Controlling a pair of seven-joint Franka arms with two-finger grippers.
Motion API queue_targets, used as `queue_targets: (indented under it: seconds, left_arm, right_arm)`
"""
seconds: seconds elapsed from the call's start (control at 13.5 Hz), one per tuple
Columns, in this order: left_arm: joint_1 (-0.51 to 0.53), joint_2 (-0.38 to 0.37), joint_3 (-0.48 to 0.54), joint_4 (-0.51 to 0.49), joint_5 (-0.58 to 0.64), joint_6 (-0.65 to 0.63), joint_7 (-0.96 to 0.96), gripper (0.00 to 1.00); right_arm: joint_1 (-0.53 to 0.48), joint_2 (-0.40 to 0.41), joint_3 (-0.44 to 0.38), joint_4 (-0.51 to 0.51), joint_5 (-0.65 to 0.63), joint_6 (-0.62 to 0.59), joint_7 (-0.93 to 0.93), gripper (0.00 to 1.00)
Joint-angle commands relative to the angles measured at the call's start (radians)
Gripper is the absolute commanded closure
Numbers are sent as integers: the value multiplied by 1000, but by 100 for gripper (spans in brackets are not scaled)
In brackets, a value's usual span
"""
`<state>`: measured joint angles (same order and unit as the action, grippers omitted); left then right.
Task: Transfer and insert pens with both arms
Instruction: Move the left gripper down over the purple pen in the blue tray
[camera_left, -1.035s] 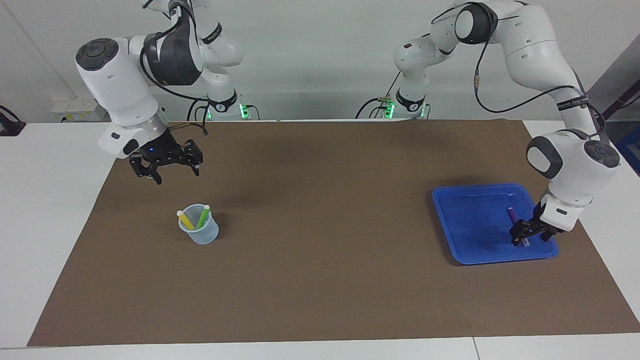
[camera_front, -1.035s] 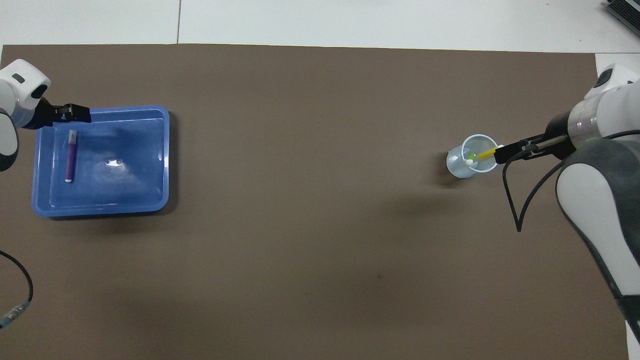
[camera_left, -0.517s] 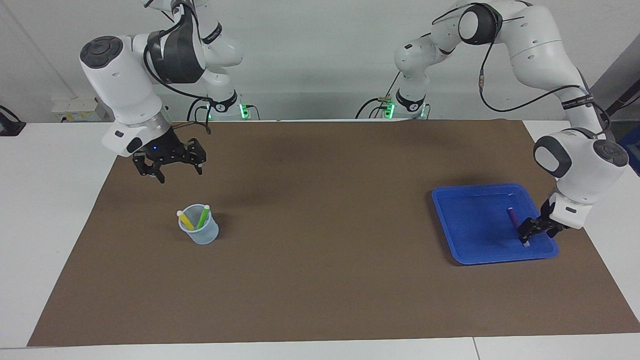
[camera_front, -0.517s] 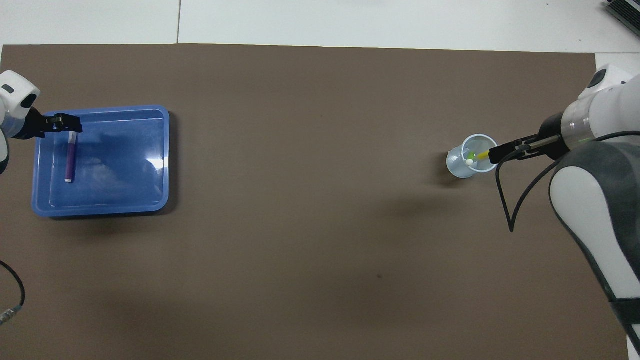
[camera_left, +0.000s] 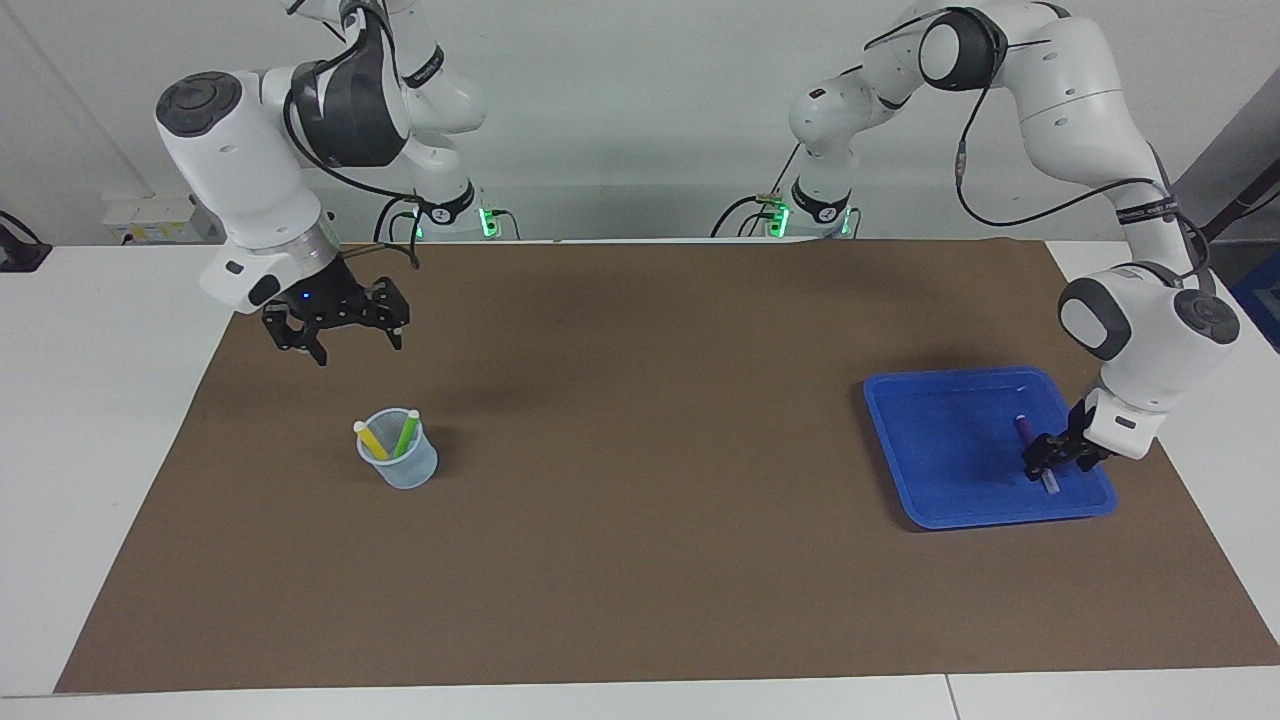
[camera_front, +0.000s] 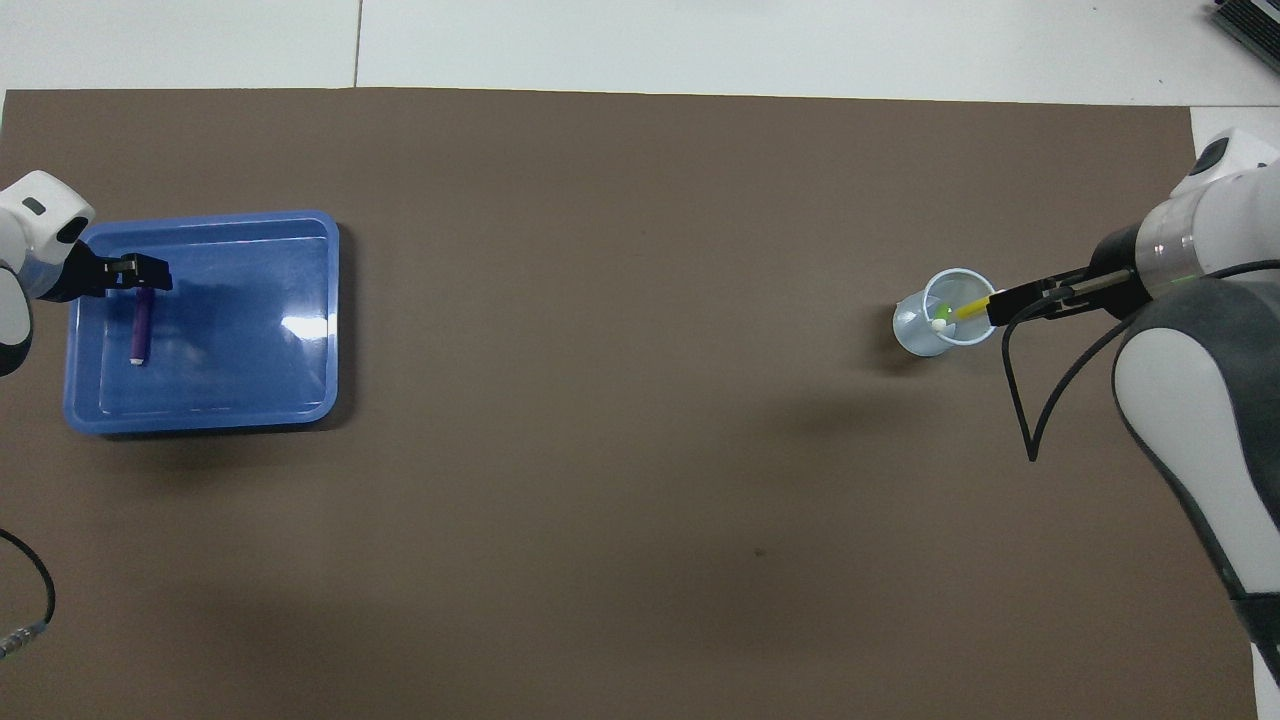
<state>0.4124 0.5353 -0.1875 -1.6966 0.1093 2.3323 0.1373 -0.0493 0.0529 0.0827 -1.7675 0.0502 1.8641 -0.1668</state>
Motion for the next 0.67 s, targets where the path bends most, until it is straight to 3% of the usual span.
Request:
queue_targets:
  seconds: [0.0, 0.59]
  left_arm:
    - [13, -37, -9, -44, 20, 10, 10, 17]
    - [5, -38, -9, -34, 21, -44, 33, 26]
  right_arm:
    - [-10, -10, 6, -4, 11, -3, 18, 0]
    - [-10, -10, 5, -6, 14, 3, 16, 0]
